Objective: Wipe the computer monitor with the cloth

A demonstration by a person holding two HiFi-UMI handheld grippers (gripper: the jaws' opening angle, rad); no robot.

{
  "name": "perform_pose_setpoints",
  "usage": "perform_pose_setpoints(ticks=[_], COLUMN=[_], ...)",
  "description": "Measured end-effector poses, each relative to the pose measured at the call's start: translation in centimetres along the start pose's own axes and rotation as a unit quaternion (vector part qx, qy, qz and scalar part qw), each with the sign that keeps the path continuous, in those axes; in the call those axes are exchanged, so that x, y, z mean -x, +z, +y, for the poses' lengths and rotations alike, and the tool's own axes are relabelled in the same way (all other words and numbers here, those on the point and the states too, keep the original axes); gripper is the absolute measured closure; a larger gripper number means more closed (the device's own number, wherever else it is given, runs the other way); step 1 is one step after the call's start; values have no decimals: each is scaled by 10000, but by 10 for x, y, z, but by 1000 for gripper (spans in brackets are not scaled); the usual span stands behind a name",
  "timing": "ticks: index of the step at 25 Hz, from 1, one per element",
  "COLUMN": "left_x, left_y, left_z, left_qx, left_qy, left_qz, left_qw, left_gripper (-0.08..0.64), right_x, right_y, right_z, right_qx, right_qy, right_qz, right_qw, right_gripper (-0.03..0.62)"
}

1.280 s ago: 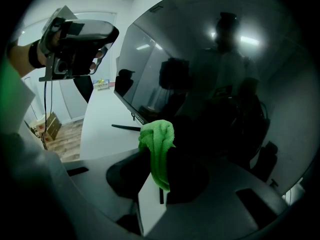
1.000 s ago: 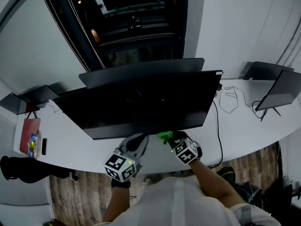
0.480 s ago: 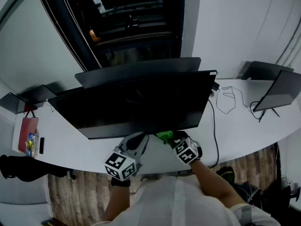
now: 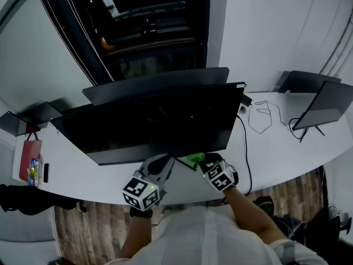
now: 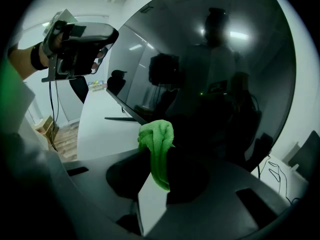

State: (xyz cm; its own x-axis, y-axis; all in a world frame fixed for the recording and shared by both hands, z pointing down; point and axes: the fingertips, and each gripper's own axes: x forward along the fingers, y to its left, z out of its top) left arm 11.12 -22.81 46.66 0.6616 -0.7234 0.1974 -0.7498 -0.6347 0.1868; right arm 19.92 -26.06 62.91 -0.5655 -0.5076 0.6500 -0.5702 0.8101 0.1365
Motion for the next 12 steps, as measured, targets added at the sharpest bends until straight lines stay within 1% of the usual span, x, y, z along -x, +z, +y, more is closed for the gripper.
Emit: perform_pose_setpoints(ticks=[3, 12], left_x=[-6, -18], left_y=[0, 0], left_z=[-5, -14], left_qx=[-12, -73], left_qy=[-58, -169], left_qz=[25, 51], left_qw=[10000, 9998], left_gripper=[538, 538], right_x=[4, 18], right_y=[-6, -25], right_z=[-9, -38], right_qx=[-69, -472], right_qy=[-90, -427], right_qz=[11, 100], right_qw=[9999, 9979], right_gripper=[524, 523])
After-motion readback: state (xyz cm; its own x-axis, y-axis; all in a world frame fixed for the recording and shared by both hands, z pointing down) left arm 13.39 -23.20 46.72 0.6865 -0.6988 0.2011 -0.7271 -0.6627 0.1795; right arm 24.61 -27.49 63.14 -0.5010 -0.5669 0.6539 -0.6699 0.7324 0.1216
